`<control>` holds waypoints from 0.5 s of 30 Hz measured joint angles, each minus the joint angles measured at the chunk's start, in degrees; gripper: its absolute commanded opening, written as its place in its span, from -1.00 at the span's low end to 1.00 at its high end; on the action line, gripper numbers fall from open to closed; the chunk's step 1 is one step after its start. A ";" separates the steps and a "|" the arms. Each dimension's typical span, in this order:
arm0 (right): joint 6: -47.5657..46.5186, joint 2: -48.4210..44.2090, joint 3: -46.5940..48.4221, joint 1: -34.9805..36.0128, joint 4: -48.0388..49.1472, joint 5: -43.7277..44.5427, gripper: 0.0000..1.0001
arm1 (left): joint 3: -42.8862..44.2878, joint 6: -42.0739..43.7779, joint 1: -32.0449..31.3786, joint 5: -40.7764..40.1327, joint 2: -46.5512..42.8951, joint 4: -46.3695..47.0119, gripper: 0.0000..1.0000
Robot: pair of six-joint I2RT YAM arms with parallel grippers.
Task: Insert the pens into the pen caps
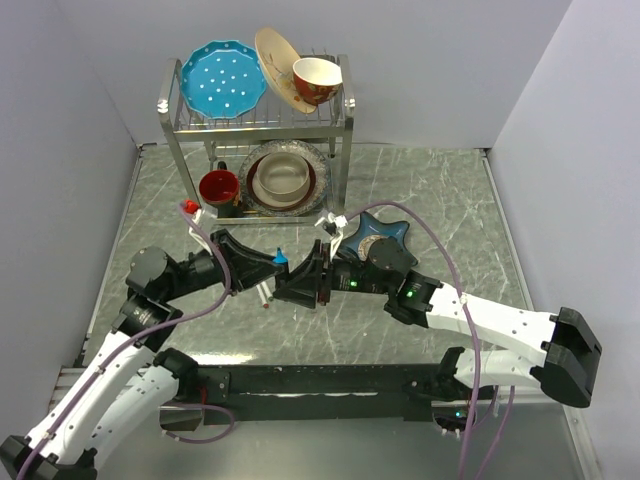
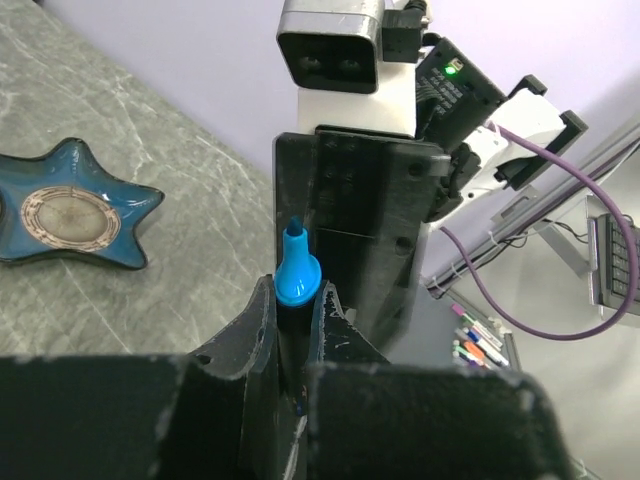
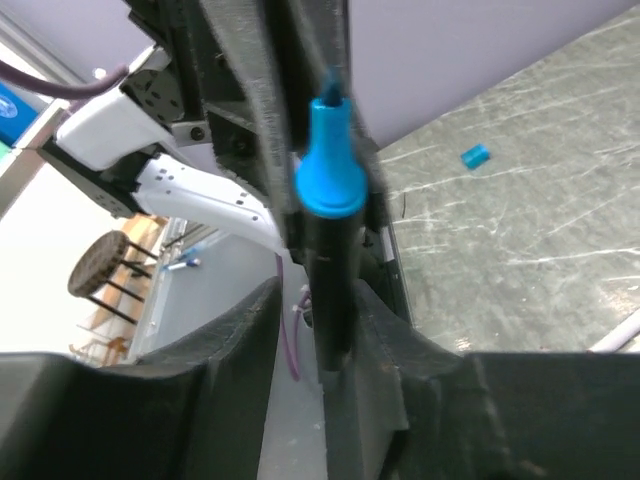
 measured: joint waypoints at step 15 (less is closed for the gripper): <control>0.85 -4.68 -3.02 -2.56 -1.79 3.23 -1.00 | 5.62 -4.04 -0.44 -20.59 1.36 -14.58 0.72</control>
